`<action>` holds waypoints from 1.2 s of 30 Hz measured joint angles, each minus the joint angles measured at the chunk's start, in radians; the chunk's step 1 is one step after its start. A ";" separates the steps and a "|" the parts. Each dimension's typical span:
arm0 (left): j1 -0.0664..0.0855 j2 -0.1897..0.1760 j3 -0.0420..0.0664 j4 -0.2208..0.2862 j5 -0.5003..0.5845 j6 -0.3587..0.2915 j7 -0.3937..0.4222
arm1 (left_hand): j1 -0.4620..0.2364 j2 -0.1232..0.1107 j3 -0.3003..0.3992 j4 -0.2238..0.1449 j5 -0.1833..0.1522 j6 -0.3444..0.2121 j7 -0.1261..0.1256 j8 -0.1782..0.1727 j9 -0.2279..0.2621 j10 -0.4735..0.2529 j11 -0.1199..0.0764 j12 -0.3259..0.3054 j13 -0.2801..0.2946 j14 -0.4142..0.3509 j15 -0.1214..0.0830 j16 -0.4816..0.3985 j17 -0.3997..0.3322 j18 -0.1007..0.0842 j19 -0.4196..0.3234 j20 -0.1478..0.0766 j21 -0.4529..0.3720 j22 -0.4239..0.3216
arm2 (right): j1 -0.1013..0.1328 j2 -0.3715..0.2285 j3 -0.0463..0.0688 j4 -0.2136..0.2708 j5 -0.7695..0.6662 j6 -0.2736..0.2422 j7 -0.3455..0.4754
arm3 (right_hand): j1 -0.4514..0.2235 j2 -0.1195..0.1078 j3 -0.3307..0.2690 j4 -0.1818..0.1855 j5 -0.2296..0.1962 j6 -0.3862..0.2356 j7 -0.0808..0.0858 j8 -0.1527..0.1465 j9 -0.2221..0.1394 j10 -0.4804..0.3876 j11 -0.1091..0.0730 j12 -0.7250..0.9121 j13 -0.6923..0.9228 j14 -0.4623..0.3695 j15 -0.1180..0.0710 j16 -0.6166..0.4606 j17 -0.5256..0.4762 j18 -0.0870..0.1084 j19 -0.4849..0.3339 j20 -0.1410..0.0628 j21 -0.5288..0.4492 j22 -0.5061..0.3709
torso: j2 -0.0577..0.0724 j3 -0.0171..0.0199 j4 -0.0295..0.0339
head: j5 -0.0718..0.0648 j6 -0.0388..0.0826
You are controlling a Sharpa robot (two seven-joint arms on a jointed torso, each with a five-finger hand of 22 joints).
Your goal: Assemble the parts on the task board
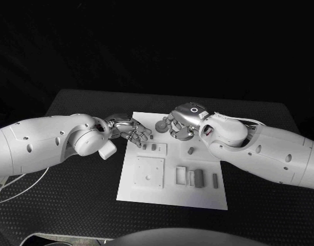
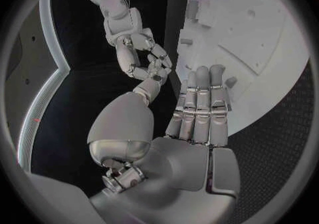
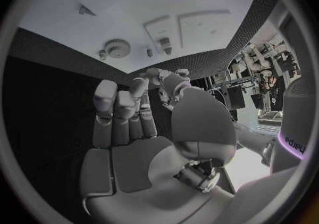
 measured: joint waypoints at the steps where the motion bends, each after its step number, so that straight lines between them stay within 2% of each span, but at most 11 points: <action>1: 0.000 -0.001 0.000 -0.002 0.000 -0.001 0.000 | 0.000 0.000 0.000 0.000 0.000 0.000 0.000 0.000 0.000 0.000 0.000 0.000 0.000 0.000 0.000 0.000 0.001 0.000 0.000 0.000 0.000 0.000 | 0.002 0.001 0.000 -0.009 0.002 -0.001 0.000 | 0.000 0.000 0.000 0.000 0.000 -0.002 0.002 -0.005 -0.001 -0.005 0.002 -0.003 -0.002 -0.005 0.002 -0.001 0.000 0.000 -0.002 0.000 0.000 0.000 | 0.000 0.0000 0.0000 | 0.000 0.001; 4: 0.000 -0.003 0.000 -0.007 0.000 -0.005 0.001 | 0.004 -0.004 0.001 0.001 0.000 0.000 0.000 0.000 0.000 0.000 0.000 0.000 0.000 0.000 0.000 0.000 0.001 0.000 0.000 0.000 0.000 0.000 | 0.011 0.004 0.001 -0.045 0.014 -0.006 0.004 | 0.005 -0.005 0.004 0.001 0.000 -0.022 0.007 -0.019 -0.007 -0.022 0.010 -0.016 -0.008 -0.014 0.008 -0.008 0.000 0.000 -0.008 -0.001 -0.009 0.000 | 0.000 0.0000 -0.0003 | 0.000 0.004; 7: 0.000 -0.005 0.000 -0.011 0.000 -0.010 0.002 | 0.004 -0.004 0.005 0.000 0.000 0.000 0.000 0.000 0.000 0.000 0.000 0.000 0.000 0.000 0.000 0.000 0.002 0.000 0.000 0.000 0.000 0.001 | 0.022 0.007 0.002 -0.082 0.030 -0.013 0.010 | 0.012 -0.012 0.010 -0.004 0.000 -0.057 0.008 -0.055 -0.025 -0.042 0.028 -0.030 -0.015 -0.029 0.019 -0.013 0.000 -0.001 -0.015 -0.005 -0.015 0.000 | 0.000 0.0000 -0.0003 | -0.001 0.006; 9: 0.000 -0.006 0.000 -0.014 0.000 -0.013 0.003 | 0.004 -0.004 0.005 0.000 0.000 0.000 0.000 0.000 0.000 0.000 0.000 0.000 0.000 0.000 0.000 0.000 0.002 0.000 0.000 0.000 0.000 0.001 | 0.027 0.010 0.002 -0.104 0.041 -0.018 0.014 | 0.015 -0.015 0.010 -0.004 0.000 -0.067 0.010 -0.068 -0.032 -0.055 0.036 -0.039 -0.020 -0.036 0.026 -0.014 0.002 -0.002 -0.020 -0.003 -0.023 0.000 | 0.000 0.0000 -0.0003 | -0.003 0.008; 10: 0.000 -0.007 0.000 -0.015 0.000 -0.015 0.003 | 0.008 -0.008 0.005 0.000 0.000 0.002 0.002 0.000 0.000 0.000 0.000 0.000 0.000 0.000 0.000 0.000 0.002 0.000 0.000 0.000 0.000 0.001 | 0.029 0.013 0.002 -0.118 0.049 -0.021 0.017 | 0.015 -0.015 0.010 -0.004 0.000 -0.083 0.015 -0.078 -0.038 -0.068 0.042 -0.051 -0.026 -0.043 0.032 -0.018 0.004 -0.010 -0.028 -0.005 -0.025 0.000 | 0.000 0.0000 -0.0003 | -0.003 0.009; 14: 0.000 -0.007 0.000 -0.017 0.000 -0.020 0.005 | 0.008 -0.008 0.006 0.001 0.000 0.004 0.003 0.000 0.000 0.000 0.000 0.000 0.000 0.000 0.000 -0.004 0.002 0.000 0.000 0.000 0.000 0.001 | 0.038 0.022 0.002 -0.167 0.073 -0.027 0.025 | 0.020 -0.020 0.010 -0.004 0.000 -0.109 0.027 -0.100 -0.055 -0.093 0.058 -0.077 -0.047 -0.061 0.047 -0.021 0.007 -0.016 -0.041 -0.003 -0.037 0.000 | 0.000 0.0001 -0.0004 | -0.005 0.012; 17: 0.000 -0.007 0.000 -0.019 0.000 -0.022 0.007 | 0.008 -0.008 0.008 0.002 0.000 0.003 0.003 0.000 0.000 0.000 0.000 0.000 0.000 0.000 0.000 -0.004 0.002 0.000 0.000 0.000 0.000 0.001 | 0.045 0.024 0.002 -0.198 0.091 -0.027 0.030 | 0.024 -0.024 0.014 0.000 0.000 -0.119 0.036 -0.101 -0.064 -0.116 0.067 -0.115 -0.075 -0.072 0.059 -0.031 0.007 -0.017 -0.048 0.000 -0.049 0.000 | 0.000 0.0006 -0.0005 | -0.006 0.014; 20: 0.000 -0.007 0.000 -0.019 0.000 -0.023 0.008 | 0.008 -0.008 0.008 0.002 0.000 0.003 0.003 0.000 0.000 0.000 0.000 0.000 0.000 0.000 0.000 -0.004 0.002 0.000 0.000 0.000 0.000 0.001 | 0.046 0.025 0.002 -0.219 0.107 -0.025 0.033 | 0.024 -0.024 0.015 0.002 0.000 -0.127 0.041 -0.101 -0.068 -0.117 0.068 -0.140 -0.095 -0.075 0.061 -0.040 0.000 -0.018 -0.052 0.000 -0.051 0.000 | 0.000 0.0010 -0.0006 | -0.007 0.016; 25: 0.000 -0.007 0.000 -0.021 -0.001 -0.025 0.010 | 0.008 -0.008 0.008 0.002 0.000 0.003 0.003 0.000 0.000 0.000 0.000 0.000 0.000 0.000 0.000 -0.004 0.002 0.000 0.000 0.000 0.000 0.001 | 0.054 0.040 0.002 -0.262 0.126 0.006 0.041 | 0.024 -0.024 0.015 0.002 0.000 -0.137 0.050 -0.101 -0.077 -0.126 0.074 -0.244 -0.175 -0.093 0.075 -0.056 -0.017 -0.023 -0.072 0.009 -0.070 0.000 | 0.000 0.0012 -0.0016 | -0.009 0.019; 32: 0.000 -0.002 0.000 -0.024 -0.002 -0.025 0.011 | 0.008 -0.008 0.008 0.002 0.000 0.003 0.003 0.000 0.000 0.000 0.000 0.000 0.000 0.000 0.000 -0.004 0.002 0.000 0.000 0.000 0.000 0.002 | 0.055 0.078 0.001 -0.332 0.141 0.064 0.054 | 0.044 -0.003 0.017 -0.028 0.000 -0.146 0.062 -0.095 -0.087 -0.111 0.091 -0.373 -0.260 -0.113 0.086 -0.063 -0.031 -0.032 -0.089 0.016 -0.077 0.000 | 0.001 0.0012 -0.0007 | -0.012 0.021; 36: 0.000 -0.001 0.000 -0.028 -0.003 -0.025 0.013 | 0.012 -0.012 0.010 0.000 0.000 0.003 0.003 0.000 0.000 0.000 0.000 0.000 0.000 0.000 0.000 -0.004 0.002 0.000 0.000 0.000 0.000 0.002 | 0.054 0.096 -0.007 -0.366 0.151 0.089 0.067 | 0.047 0.000 0.018 -0.043 0.000 -0.146 0.062 -0.090 -0.094 -0.100 0.084 -0.442 -0.296 -0.115 0.088 -0.058 -0.038 -0.033 -0.089 0.016 -0.082 0.000 | 0.001 0.0022 0.0009 | -0.013 0.021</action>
